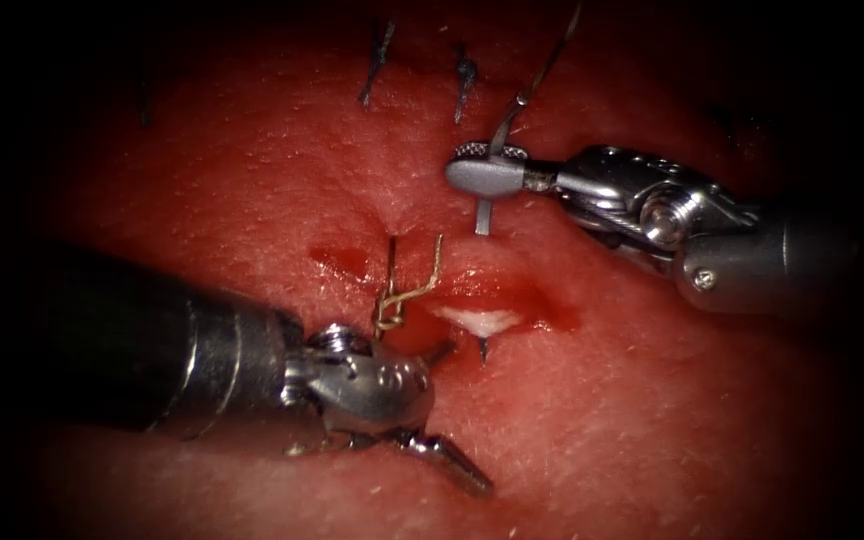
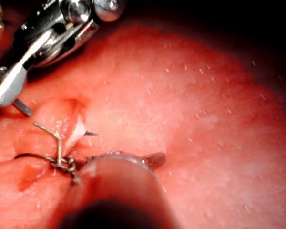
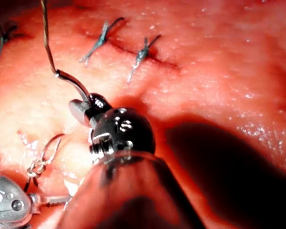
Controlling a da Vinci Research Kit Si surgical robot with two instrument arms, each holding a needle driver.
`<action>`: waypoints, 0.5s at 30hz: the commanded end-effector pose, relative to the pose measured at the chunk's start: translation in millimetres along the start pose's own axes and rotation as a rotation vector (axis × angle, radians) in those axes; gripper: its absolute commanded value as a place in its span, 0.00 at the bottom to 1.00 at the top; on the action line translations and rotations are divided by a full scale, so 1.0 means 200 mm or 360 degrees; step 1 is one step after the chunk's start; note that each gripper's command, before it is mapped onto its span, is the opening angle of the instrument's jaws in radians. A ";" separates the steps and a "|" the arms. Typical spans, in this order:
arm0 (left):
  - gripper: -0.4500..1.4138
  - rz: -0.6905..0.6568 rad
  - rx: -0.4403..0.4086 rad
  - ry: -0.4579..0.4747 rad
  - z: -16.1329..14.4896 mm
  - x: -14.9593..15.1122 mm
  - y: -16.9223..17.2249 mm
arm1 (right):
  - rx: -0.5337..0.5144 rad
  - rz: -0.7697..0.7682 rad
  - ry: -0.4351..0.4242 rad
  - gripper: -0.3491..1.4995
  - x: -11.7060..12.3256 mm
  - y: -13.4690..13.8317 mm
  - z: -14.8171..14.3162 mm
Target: Wound Closure
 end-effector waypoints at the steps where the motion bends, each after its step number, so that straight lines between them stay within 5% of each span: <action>1: 0.77 -0.0002 0.0001 0.0001 0.004 0.001 -0.001 | -0.0005 0.0001 0.0013 0.00 -0.001 0.002 0.005; 9: 0.76 -0.0003 -0.0001 0.0001 0.005 0.001 -0.002 | -0.0015 -0.0004 0.0014 0.00 0.001 0.003 0.008; 15: 0.76 -0.0001 0.0002 0.0002 0.004 0.002 -0.002 | -0.0023 0.0164 -0.0121 0.00 -0.004 -0.001 0.008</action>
